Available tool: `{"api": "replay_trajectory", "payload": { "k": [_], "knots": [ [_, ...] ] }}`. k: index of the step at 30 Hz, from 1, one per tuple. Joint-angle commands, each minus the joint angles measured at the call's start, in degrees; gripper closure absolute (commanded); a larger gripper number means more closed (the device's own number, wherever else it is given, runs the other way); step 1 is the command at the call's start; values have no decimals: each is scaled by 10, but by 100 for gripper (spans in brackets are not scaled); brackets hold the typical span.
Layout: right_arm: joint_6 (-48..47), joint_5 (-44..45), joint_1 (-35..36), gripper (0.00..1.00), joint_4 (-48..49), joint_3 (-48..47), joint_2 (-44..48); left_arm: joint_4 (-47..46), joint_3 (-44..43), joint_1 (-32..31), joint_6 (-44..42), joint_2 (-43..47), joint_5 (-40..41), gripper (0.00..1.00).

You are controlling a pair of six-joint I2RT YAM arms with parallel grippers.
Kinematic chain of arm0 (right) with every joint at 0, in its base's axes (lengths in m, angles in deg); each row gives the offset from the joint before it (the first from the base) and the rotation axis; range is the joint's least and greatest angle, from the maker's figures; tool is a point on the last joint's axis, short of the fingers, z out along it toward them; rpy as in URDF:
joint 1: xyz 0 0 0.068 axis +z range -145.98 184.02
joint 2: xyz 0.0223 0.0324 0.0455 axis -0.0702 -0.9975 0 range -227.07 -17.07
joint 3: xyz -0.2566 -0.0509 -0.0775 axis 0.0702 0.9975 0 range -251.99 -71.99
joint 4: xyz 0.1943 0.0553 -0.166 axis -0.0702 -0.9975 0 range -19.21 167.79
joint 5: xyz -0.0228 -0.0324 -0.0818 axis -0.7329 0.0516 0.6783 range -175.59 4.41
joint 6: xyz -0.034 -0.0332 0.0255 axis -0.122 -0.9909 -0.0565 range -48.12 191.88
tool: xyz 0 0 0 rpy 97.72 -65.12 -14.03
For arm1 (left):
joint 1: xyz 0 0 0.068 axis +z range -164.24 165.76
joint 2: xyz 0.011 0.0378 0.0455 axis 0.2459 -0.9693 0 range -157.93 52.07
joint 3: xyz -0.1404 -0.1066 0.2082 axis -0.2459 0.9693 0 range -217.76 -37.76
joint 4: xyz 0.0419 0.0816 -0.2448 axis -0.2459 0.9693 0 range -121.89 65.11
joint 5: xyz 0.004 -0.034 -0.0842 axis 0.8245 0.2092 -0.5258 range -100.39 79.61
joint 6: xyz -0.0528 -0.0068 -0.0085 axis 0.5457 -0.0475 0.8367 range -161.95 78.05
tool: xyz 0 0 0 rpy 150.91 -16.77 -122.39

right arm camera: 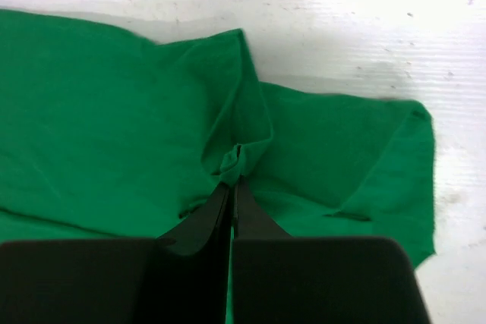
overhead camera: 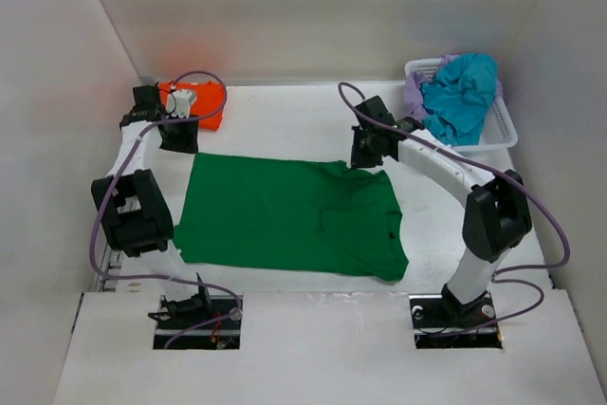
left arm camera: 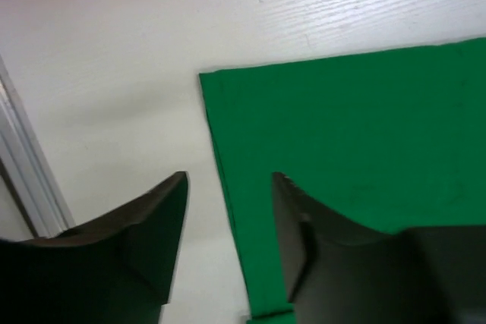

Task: Fold and stack the t-shirts
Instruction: Grap the side of the flattened tshirt furthest away from the robot with both arms

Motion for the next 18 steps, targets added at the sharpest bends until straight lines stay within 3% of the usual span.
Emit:
{"api": "replay_trajectory", "payload": {
  "k": [1, 8, 14, 18],
  "knots": [
    [18, 2, 18, 100, 52, -7, -18, -49, -16, 6, 40, -52, -1, 50],
    [16, -1, 37, 100, 45, -38, -43, -76, -90, -13, 99, -154, 27, 42],
    [18, 1, 37, 100, 45, -34, -43, -57, -112, -20, 114, -206, 24, 43],
    [19, 3, 37, 100, 44, -31, -39, -37, -112, -21, 109, -226, 27, 49]
  ]
}}
